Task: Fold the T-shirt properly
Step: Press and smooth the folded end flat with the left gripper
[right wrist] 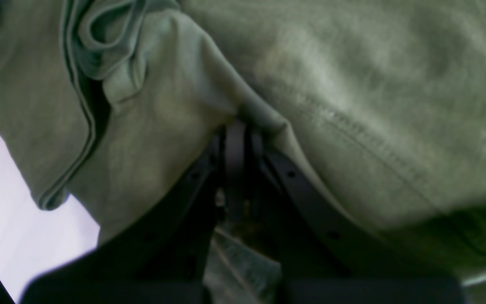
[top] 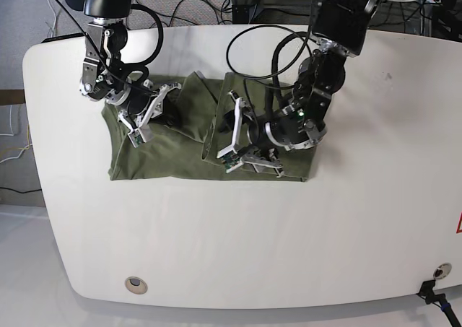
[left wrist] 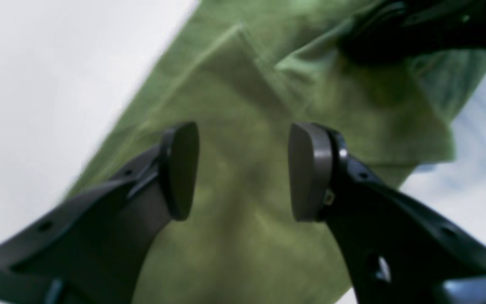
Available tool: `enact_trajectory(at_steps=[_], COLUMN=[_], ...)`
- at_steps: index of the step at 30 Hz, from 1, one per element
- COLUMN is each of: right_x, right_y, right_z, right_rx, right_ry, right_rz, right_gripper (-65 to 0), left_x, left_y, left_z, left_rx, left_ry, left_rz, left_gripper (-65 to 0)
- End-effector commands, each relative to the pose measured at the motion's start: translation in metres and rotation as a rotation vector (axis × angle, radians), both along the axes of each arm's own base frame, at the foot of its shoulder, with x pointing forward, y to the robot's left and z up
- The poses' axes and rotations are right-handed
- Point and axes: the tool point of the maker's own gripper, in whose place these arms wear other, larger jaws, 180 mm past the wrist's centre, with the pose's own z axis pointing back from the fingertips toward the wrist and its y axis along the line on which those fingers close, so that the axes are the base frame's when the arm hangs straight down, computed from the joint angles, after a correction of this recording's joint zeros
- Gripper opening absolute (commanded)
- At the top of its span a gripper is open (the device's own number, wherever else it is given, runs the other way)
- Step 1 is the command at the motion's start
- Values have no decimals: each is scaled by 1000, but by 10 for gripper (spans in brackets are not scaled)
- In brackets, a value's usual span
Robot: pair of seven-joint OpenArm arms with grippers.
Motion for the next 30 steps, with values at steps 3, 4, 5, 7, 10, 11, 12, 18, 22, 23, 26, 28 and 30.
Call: enact_trajectory(at_steps=[3, 4, 5, 7, 10, 11, 12, 18, 22, 23, 26, 28, 30], right_x=[-21, -21, -21, -21, -21, -21, -21, -21, -21, -21, -21, -21, -20], right_y=[-12, -12, -12, -12, -12, -12, -12, -12, -12, -12, -13, -13, -13], right_z=[-23, -23, -23, -23, -23, -23, -23, -23, -23, -23, -22, -22, -22], right_rx=[-110, -110, -110, -110, -110, -110, -110, -110, -110, -110, -110, -110, -110], right_ry=[108, 108, 108, 108, 108, 108, 108, 108, 108, 108, 108, 108, 108], right_rz=[36, 36, 36, 36, 36, 36, 36, 36, 36, 36, 35, 35, 33], right_gripper=[-650, -650, -650, -650, -650, -650, -650, -650, -650, -650, -650, -650, -650], left_x=[34, 33, 34, 38, 35, 34, 33, 31, 38, 38, 39, 39, 39], left_y=[-13, -17, -19, -23, -23, -23, -23, -21, -21, -21, -21, -21, -21], left_z=[13, 7, 3, 4, -9, -14, -18, -29, -23, -23, -22, -22, -22], left_rx=[-109, -118, -122, -130, -113, -108, -103, -86, -85, -86, -84, -84, -84], left_ry=[44, 76, 96, 106, 145, 158, 170, 200, 184, 182, 180, 180, 179], left_rz=[146, 172, 194, 210, 211, 212, 212, 214, 213, 213, 213, 213, 212], left_gripper=[-330, -330, -330, -330, -330, -330, -330, -335, -424, -462, -529, -564, -604])
